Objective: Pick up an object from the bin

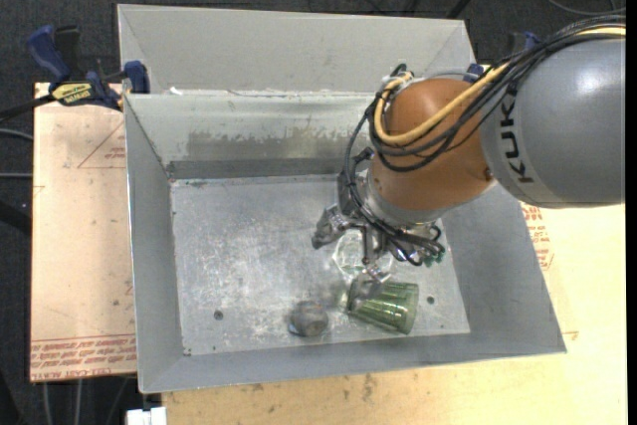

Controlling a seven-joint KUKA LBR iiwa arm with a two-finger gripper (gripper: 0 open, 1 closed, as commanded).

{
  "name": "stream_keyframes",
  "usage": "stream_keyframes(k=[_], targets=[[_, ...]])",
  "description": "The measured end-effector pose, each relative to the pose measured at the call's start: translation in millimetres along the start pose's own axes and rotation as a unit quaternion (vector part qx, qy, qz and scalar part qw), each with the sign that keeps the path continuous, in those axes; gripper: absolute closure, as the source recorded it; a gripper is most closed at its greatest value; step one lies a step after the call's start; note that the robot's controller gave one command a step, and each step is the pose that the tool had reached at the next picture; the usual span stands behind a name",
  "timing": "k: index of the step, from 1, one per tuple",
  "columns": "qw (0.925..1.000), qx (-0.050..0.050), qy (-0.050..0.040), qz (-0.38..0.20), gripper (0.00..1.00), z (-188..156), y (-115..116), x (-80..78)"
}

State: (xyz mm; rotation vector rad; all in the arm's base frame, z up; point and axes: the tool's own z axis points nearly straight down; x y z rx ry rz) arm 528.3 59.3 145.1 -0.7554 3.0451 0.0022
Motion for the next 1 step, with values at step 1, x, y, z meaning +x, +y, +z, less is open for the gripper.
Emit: stream_keyframes(k=[1], targets=[[0.9999,-0.001,0.0021,0.011,1.0,48.4,2.9,26.8]])
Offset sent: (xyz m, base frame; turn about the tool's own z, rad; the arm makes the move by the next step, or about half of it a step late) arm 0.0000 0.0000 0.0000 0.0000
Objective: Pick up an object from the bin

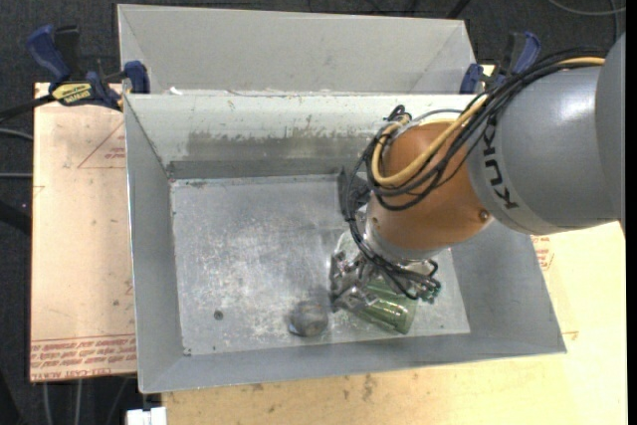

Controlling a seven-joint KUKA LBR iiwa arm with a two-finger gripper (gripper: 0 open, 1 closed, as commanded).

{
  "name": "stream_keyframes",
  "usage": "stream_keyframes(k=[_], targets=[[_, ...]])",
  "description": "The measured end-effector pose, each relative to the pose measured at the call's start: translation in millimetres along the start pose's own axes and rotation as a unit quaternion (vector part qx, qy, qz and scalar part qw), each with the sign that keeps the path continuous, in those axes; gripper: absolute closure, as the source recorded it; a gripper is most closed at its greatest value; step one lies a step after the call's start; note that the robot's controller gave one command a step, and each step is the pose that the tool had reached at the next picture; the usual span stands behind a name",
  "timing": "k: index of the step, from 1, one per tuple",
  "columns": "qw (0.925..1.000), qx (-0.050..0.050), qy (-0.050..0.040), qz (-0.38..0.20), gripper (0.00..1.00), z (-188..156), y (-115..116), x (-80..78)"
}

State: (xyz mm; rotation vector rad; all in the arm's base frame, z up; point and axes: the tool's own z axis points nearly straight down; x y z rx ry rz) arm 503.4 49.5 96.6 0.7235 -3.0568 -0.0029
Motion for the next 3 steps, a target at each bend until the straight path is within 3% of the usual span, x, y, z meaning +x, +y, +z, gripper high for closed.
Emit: stream_keyframes(k=[1,2,3], targets=[[1.0,0.0,0.0001,0.0,1.0,0.0,-0.1,0.0],[0.9959,-0.001,0.0003,-0.09,1.0,-10.4,-2.6,14.2],[0.9898,0.0,0.0002,-0.143,1.0,-18.3,-7.2,24.1]])
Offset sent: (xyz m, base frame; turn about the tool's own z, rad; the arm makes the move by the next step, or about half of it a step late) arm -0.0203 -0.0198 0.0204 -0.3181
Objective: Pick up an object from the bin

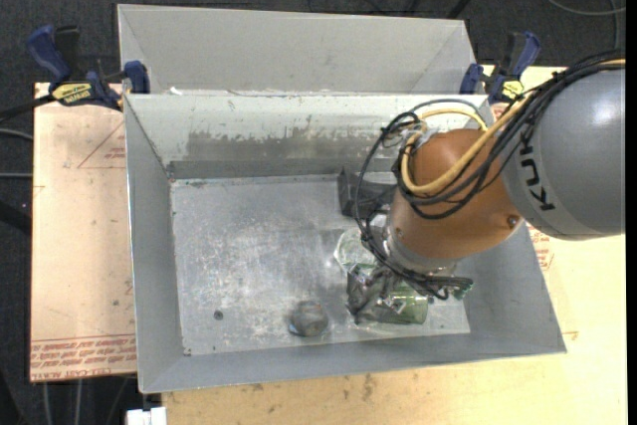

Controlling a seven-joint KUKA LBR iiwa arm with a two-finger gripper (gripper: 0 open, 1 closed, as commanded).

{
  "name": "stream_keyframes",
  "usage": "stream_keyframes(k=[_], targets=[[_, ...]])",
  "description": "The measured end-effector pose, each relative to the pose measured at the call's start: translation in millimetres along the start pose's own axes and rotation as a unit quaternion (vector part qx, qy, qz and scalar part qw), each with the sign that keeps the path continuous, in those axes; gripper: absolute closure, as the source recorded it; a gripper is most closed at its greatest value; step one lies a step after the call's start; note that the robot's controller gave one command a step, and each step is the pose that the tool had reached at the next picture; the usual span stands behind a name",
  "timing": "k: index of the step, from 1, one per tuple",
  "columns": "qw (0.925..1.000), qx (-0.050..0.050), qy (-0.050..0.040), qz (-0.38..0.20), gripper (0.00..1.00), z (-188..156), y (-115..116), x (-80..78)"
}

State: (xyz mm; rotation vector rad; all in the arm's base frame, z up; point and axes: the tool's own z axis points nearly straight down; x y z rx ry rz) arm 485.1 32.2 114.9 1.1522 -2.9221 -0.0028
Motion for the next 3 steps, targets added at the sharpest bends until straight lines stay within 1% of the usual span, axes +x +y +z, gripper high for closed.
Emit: stream_keyframes(k=[1,2,3], targets=[[0.9991,0.0,-0.0007,0.041,1.0,-18.5,2.1,1.1],[0.9999,0.001,-0.0011,0.015,1.0,-25.8,-7.0,9.9],[0.9997,0.001,-0.0002,-0.025,1.0,-20.2,-9.2,11.1]])
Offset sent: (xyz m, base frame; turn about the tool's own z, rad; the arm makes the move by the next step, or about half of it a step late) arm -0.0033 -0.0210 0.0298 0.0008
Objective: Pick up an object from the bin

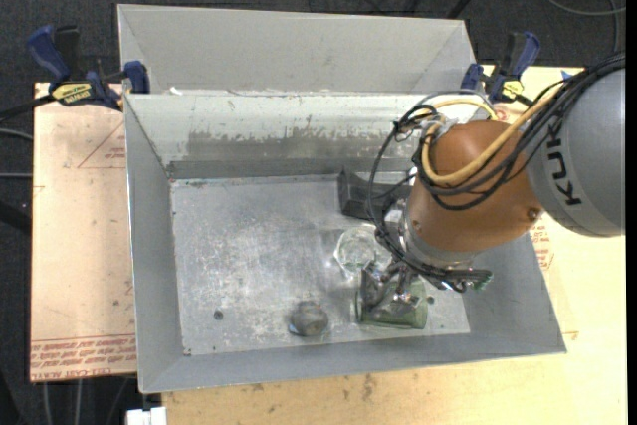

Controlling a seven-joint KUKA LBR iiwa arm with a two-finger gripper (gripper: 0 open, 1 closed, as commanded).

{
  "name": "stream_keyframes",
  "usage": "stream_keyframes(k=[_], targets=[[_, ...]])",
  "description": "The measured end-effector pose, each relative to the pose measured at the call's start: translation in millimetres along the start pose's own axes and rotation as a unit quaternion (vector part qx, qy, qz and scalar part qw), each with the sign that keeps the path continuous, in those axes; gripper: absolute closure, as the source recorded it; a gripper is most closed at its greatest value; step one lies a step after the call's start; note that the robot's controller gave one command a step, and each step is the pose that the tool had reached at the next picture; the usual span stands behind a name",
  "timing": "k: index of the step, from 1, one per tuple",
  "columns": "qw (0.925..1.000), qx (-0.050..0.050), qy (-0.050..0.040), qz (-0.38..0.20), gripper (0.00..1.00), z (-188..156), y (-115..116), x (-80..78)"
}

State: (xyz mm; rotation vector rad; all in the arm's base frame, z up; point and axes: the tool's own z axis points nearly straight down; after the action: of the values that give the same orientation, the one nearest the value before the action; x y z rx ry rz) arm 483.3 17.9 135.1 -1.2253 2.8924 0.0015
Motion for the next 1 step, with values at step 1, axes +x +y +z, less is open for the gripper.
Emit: stream_keyframes(k=[1], targets=[[0.998,0.0,-0.0006,0.064,1.0,-17.7,-15.2,-1.6]])
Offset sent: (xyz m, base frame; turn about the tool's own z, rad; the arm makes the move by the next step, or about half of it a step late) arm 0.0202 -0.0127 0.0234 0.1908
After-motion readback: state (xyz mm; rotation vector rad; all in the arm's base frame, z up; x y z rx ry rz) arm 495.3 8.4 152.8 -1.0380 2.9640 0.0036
